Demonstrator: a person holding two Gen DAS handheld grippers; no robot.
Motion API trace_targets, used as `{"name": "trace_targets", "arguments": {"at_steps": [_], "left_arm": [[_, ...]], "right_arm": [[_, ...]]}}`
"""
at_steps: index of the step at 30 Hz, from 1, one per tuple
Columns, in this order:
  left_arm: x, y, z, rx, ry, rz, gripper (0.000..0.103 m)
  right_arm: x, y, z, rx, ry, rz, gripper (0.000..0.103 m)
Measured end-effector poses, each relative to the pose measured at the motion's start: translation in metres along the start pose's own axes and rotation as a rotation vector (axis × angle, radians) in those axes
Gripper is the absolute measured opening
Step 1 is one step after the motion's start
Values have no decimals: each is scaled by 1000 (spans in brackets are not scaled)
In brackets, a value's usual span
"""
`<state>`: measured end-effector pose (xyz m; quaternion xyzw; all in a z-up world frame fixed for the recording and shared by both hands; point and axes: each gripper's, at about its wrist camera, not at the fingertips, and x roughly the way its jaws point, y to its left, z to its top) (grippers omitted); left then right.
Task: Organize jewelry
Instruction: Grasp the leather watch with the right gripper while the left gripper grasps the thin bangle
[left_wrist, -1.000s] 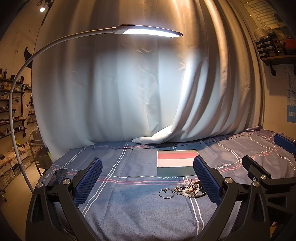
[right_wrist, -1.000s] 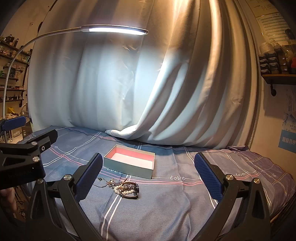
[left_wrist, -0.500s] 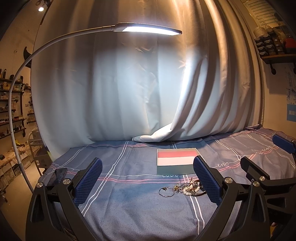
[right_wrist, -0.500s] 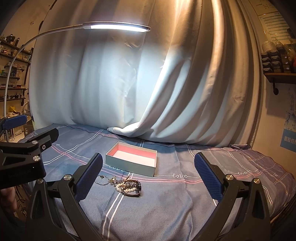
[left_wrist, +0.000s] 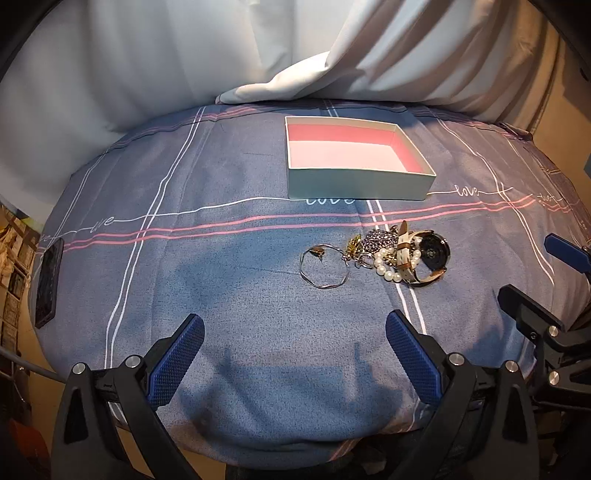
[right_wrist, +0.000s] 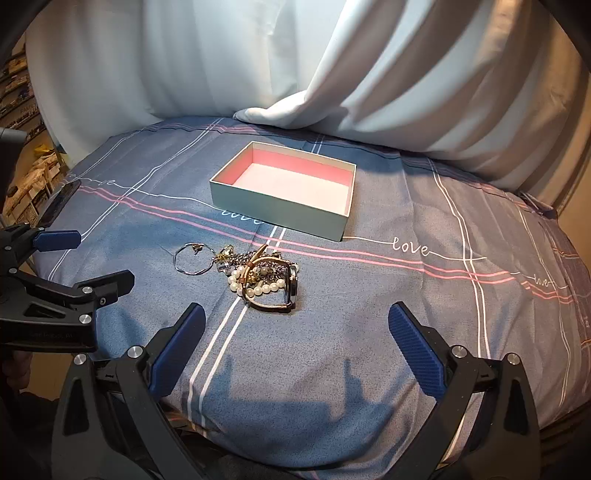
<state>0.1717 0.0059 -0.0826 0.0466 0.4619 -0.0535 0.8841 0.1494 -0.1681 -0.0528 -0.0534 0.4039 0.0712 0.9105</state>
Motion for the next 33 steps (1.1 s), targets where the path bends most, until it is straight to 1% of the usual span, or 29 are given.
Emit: {"name": "trace_targets", "arguments": {"at_steps": [2,6,8,10,11,12,14,16,17,18,21,23,24,26,27,28,29,30,33], "left_arm": [[17,1,10,3,40,-13,97],[51,-3,27,65,95,-1,97],[70,-5,34,103,134,0,97],[89,-8,37,143,175,-17,97],[98,-10,38,158,195,-14,97],[107,-10,38,168,210,-14,97],[117,-7,39,162,210,-40,98],[119,-6,42,159,204,-46,98],[119,-7,43,158,204,-45,98],[119,-7,43,157,204,-44,98],[117,-9,43,162,191,-43,94],[110,-12,40,166,175,-47,83],[107,-12,41,172,171,-50,80],[103,-15,39,178,166,-55,70],[102,-17,39,182,161,-58,67],[101,-19,38,185,157,-61,61],[99,-20,36,188,152,-66,54],[98,-22,36,191,146,-73,50],[97,-27,33,199,141,-73,49]], "right_arm": [[21,-3,5,-1,48,15,98],[62,-8,20,0,134,70,98],[82,-4,24,-29,167,62,98],[100,0,25,-54,198,55,98],[108,2,25,-64,216,55,98],[114,4,24,-70,227,69,96],[121,5,23,-57,232,101,93],[123,4,23,-38,236,146,80],[123,6,23,-36,241,169,75],[123,8,23,-36,243,201,60],[119,16,23,-66,231,192,54],[115,17,23,-60,221,197,50],[113,16,24,-57,213,201,48],[109,15,25,-54,201,203,46],[105,13,26,-57,187,188,25],[102,10,27,-59,176,193,13],[100,7,28,-41,175,210,13],[100,5,29,-39,175,216,12],[101,2,27,-38,168,203,12]]}}
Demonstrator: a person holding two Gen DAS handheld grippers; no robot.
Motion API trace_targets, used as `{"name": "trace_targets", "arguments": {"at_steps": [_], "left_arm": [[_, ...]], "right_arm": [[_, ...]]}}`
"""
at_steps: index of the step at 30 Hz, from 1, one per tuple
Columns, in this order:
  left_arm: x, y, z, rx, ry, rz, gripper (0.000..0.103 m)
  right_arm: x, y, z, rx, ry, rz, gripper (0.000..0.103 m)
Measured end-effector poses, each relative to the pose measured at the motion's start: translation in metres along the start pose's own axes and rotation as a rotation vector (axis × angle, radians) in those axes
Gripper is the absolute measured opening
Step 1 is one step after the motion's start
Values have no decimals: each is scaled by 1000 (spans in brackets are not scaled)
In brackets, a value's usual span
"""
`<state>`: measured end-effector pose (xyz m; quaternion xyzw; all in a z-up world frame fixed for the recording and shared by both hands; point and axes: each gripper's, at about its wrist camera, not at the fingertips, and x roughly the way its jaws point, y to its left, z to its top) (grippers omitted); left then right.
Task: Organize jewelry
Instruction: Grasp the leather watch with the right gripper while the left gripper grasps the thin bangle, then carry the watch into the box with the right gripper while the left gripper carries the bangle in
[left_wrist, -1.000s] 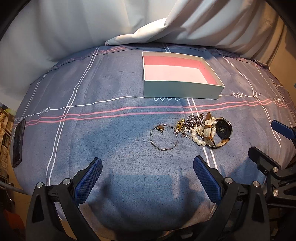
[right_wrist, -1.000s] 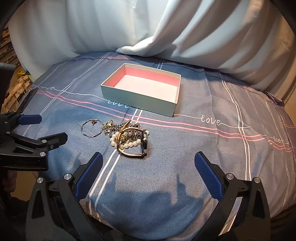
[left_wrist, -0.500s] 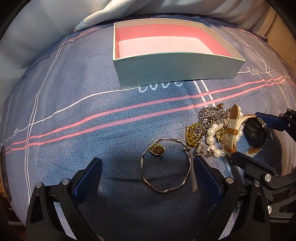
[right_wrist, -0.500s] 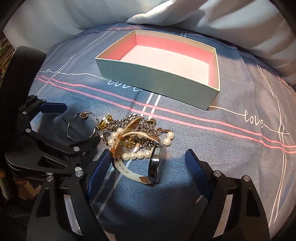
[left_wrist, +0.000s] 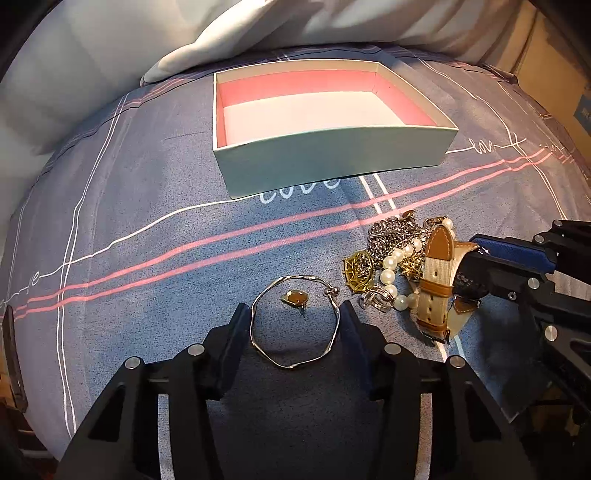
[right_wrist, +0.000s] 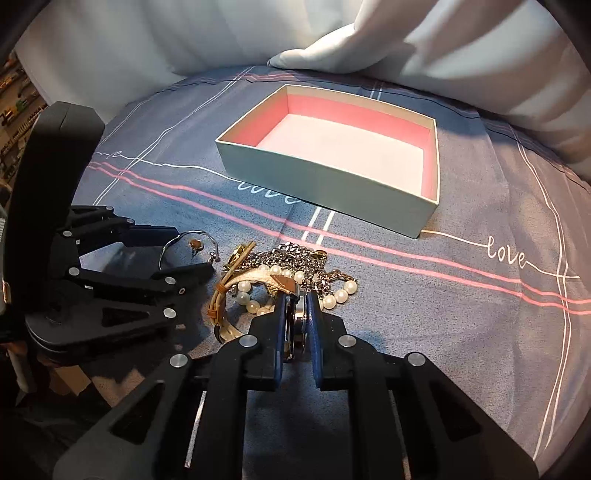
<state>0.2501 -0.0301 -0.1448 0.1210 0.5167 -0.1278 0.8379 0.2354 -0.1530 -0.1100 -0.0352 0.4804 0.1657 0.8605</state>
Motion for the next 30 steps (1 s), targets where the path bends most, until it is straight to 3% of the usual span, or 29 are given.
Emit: {"name": "trace_targets", "arguments": {"at_steps": [16,30], "left_arm": [[-57,10,29,-12,-151,-21,49],[-76,22,110,-66,-261,13,49]], "right_arm": [[-42,-10,17,-5,-133,-54,12],[-52,-31,103,-57,-254,-144,12]]}}
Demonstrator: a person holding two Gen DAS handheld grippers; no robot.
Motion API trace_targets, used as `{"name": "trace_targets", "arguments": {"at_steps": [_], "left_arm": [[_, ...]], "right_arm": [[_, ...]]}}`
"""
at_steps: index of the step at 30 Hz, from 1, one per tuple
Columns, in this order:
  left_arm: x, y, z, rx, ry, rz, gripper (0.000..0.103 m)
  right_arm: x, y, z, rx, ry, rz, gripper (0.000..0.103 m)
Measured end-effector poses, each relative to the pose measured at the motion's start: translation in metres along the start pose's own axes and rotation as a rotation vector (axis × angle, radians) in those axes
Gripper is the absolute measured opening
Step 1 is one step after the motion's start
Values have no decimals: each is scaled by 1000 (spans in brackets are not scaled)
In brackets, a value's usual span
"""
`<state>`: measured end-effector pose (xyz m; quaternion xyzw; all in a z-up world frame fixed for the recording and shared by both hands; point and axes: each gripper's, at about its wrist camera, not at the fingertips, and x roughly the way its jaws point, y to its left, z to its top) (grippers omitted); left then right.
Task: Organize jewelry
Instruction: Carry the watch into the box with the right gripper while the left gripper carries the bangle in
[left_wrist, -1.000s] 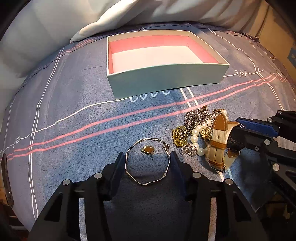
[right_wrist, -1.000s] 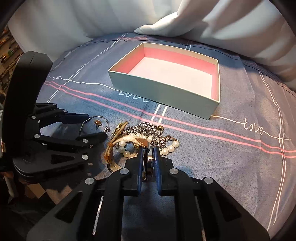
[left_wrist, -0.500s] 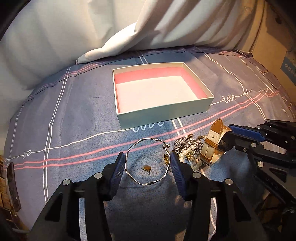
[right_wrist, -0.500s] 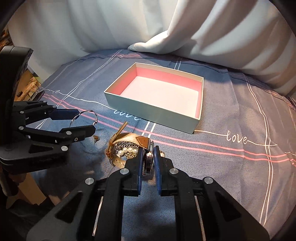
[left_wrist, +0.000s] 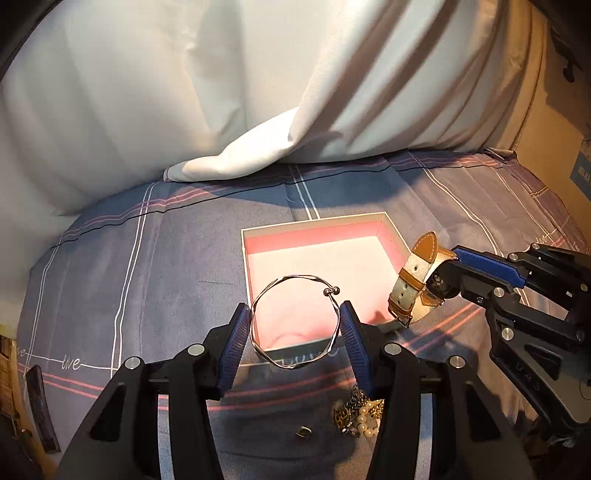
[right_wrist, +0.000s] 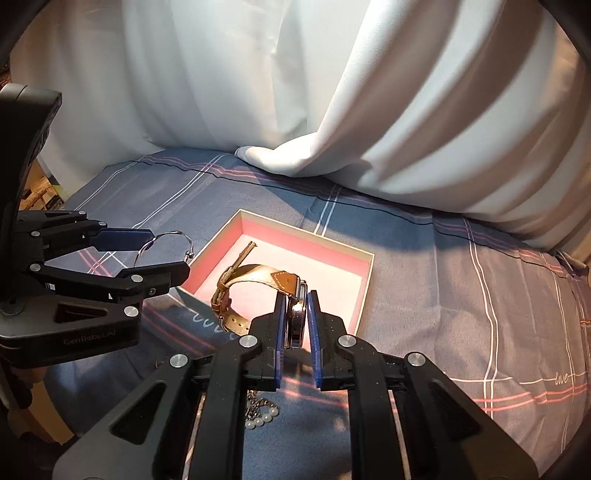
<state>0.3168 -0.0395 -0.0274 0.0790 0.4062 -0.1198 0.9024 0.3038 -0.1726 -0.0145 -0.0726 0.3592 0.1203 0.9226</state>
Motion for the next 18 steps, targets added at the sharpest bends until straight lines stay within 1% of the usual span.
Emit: {"name": "trace_targets", "arguments": {"at_steps": [3,9,13,18], "left_arm": [[4,2,15,-3,-14,22,49],[18,5,37,-25,-8,35,49],[28,7,42,-40,12,30,49],[40,8,42,-44,39,31,49]], "right_arm": [[10,-7,17,0,-5,-17,12],[29,-11,40,-16,9,-37,12],[36,-11,46,-20,20,-47,12],[45,-7,44,-35,44,-49,12]]}}
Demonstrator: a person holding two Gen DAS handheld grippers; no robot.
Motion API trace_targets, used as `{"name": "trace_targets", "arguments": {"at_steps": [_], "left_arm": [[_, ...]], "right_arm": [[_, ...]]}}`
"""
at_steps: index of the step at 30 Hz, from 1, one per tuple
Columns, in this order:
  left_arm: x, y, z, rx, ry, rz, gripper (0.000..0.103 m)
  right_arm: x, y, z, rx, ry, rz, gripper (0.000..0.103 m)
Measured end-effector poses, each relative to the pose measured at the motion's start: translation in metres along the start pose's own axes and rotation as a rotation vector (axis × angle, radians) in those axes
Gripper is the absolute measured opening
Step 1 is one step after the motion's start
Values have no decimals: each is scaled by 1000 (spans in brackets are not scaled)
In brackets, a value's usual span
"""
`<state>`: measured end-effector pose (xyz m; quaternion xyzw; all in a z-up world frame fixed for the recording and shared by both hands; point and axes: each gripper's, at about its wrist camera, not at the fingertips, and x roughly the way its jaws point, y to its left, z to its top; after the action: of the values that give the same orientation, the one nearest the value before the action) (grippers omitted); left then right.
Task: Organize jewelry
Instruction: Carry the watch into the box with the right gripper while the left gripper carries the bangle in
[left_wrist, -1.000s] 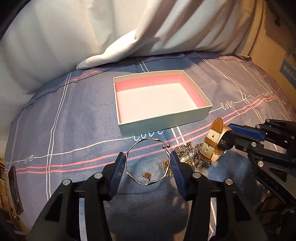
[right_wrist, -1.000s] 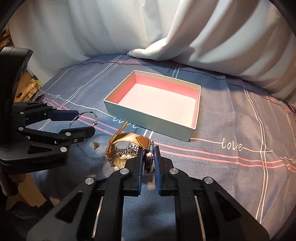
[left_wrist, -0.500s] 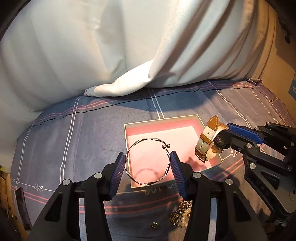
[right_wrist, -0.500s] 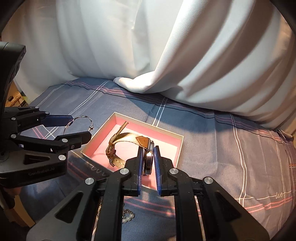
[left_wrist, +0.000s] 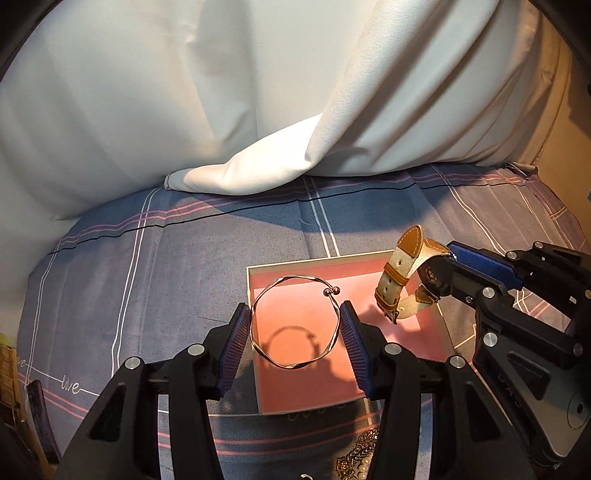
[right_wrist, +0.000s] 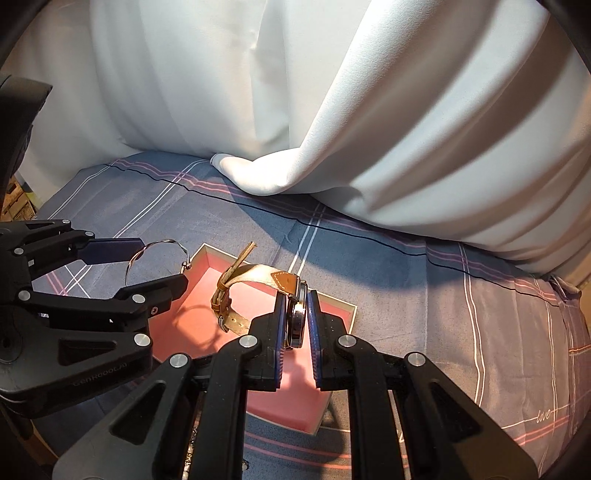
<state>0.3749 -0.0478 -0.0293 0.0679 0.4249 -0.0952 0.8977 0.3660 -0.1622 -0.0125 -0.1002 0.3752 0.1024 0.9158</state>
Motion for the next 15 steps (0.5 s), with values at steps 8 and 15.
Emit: {"name": "trace_targets", "arguments": {"at_steps": [8,15], "left_arm": [[19,2,-1,-11,43,2,49],[37,2,-5,-18,85,2,49]], "right_arm": [[20,4,-4,-10,52,-1,12],[39,9,-13,-23,104,4,12]]}}
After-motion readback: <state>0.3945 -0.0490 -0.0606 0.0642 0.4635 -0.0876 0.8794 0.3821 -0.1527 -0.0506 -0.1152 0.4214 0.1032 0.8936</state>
